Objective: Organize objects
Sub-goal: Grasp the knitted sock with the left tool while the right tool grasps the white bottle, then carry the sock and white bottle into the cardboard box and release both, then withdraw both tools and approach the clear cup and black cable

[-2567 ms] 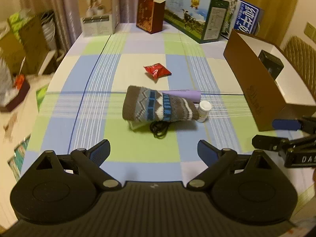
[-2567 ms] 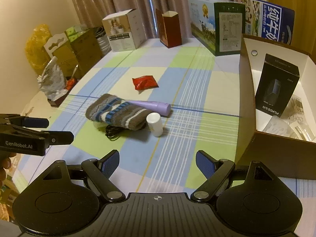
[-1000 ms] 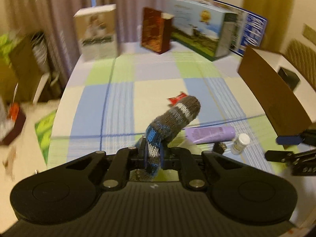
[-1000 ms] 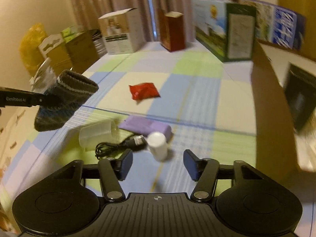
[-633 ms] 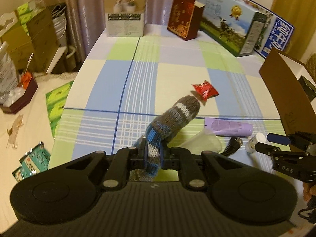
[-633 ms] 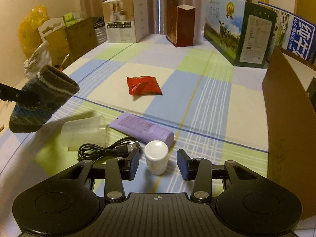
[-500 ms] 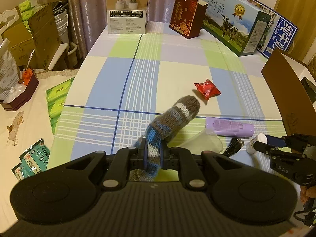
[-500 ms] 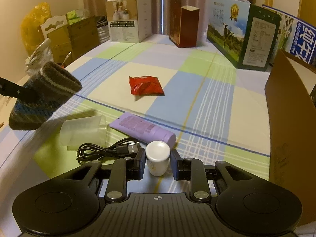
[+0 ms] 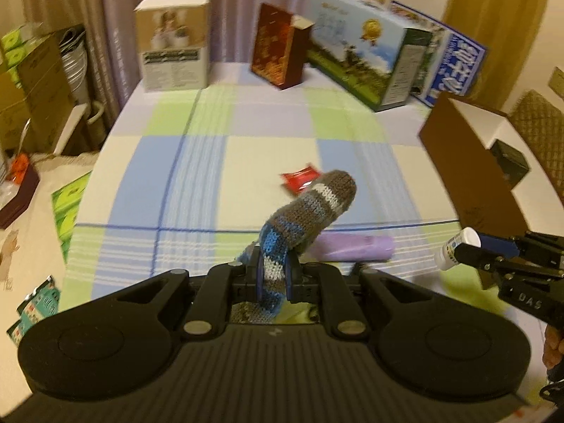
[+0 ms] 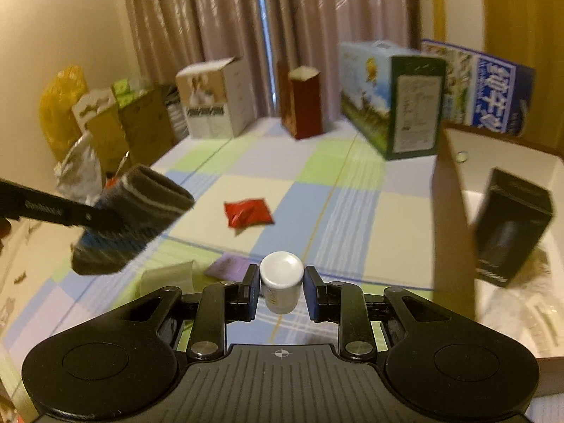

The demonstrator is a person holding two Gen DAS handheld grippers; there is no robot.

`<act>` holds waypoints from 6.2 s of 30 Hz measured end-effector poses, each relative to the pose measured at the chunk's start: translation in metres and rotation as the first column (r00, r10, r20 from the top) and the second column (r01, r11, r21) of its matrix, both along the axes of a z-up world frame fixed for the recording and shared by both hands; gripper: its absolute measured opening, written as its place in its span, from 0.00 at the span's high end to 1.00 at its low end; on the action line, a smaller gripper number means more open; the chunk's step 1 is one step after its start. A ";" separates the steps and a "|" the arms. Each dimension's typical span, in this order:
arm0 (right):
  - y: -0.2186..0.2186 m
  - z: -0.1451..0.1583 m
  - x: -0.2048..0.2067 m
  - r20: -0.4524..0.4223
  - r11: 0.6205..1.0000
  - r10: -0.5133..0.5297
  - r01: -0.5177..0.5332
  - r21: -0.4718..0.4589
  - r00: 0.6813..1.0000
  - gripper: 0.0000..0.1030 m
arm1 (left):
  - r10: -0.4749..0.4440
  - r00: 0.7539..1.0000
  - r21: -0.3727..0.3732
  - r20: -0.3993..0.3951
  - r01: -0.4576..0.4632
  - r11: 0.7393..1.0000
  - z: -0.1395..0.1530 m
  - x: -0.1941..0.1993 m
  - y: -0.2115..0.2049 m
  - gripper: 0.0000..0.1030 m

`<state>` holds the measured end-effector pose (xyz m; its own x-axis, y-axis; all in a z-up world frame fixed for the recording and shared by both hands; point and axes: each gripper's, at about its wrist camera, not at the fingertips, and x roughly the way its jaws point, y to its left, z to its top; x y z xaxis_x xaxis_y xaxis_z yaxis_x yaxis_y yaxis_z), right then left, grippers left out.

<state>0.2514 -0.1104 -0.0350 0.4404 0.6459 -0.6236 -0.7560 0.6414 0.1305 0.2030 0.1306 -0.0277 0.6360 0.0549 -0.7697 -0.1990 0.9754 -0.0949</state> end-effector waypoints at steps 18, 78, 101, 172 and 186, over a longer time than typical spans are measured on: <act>-0.142 0.075 0.072 0.079 0.975 -0.216 0.211 0.064 0.973 0.77 | -0.307 0.944 0.007 0.124 0.309 0.951 0.043 0.082 -0.154 0.91; -0.183 0.023 0.286 -0.034 0.960 -0.281 0.281 -0.005 0.959 0.41 | -0.430 0.902 0.045 -0.045 0.432 0.901 0.005 0.325 -0.290 0.21; -0.224 0.058 0.185 -0.092 0.949 -0.304 0.310 0.063 0.948 0.02 | -0.337 0.941 0.001 0.025 0.337 0.941 0.051 0.195 -0.271 0.10; -0.061 -0.001 -0.027 -0.236 0.994 -0.072 0.050 -0.098 0.969 0.02 | -0.043 0.980 -0.029 -0.192 0.038 0.999 -0.006 -0.043 -0.099 0.10; 0.011 -0.036 -0.033 -0.260 0.992 -0.086 0.058 -0.115 0.962 0.02 | 0.010 0.976 -0.003 -0.217 -0.011 1.000 -0.023 -0.048 -0.036 0.10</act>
<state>0.2183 -0.0994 -0.0714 0.2938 0.5430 -0.7867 -0.6548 0.7139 0.2482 0.1551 0.0950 -0.0506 0.4528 0.0571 -0.8898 -0.2261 0.9727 -0.0527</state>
